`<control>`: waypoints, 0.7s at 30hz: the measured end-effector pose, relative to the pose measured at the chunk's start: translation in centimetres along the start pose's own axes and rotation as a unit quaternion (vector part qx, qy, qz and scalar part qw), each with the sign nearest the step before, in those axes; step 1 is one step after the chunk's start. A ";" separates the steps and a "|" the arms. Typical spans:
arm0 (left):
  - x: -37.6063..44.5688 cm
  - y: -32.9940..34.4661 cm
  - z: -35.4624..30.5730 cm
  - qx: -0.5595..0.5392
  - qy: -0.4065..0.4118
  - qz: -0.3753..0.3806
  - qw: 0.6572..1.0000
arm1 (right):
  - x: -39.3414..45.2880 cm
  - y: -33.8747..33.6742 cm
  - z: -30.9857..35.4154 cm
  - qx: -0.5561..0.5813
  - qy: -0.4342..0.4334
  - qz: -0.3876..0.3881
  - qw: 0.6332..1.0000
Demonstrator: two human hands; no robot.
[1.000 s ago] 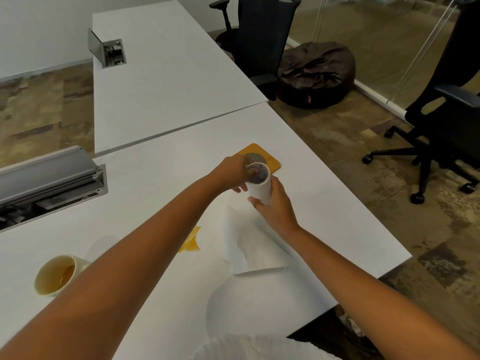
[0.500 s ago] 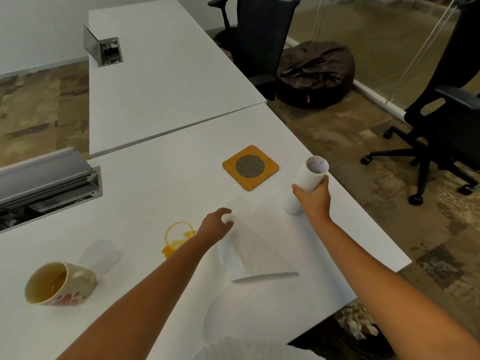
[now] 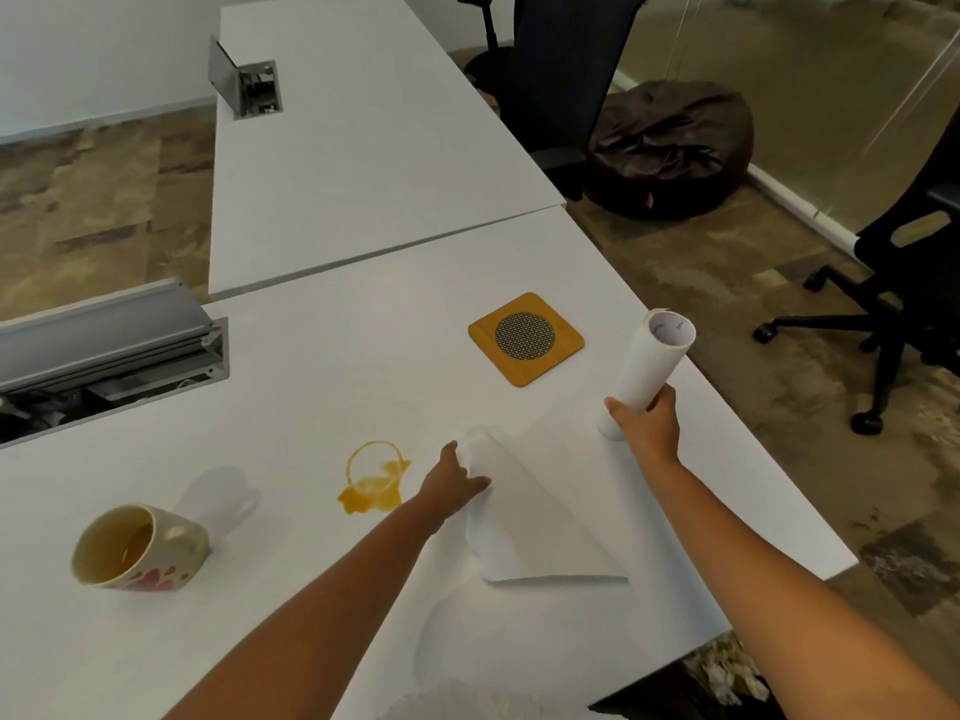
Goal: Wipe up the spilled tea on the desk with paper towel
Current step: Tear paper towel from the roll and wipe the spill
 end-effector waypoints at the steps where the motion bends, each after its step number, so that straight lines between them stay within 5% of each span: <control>1: 0.1 -0.1 0.2 0.003 -0.005 -0.004 1.000 | 0.1 0.2 -0.1 -0.004 0.002 0.001 1.000; 17: 1.2 0.6 0.8 0.048 -0.015 -0.029 0.998 | -3.9 2.2 -5.4 -0.117 0.045 0.039 0.991; 21: 1.0 0.8 1.2 -0.001 -0.025 -0.039 0.999 | -7.0 5.0 -6.6 -0.177 0.035 0.104 0.978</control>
Point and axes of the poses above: each hand's wrist, its own x-axis towards the middle knuckle, its own y-axis out of the palm, z = x × y, the point moved 7 cm from there along x, towards the middle knuckle, and after that the axes turned 2 degrees about -x, right-handed, at the moved point
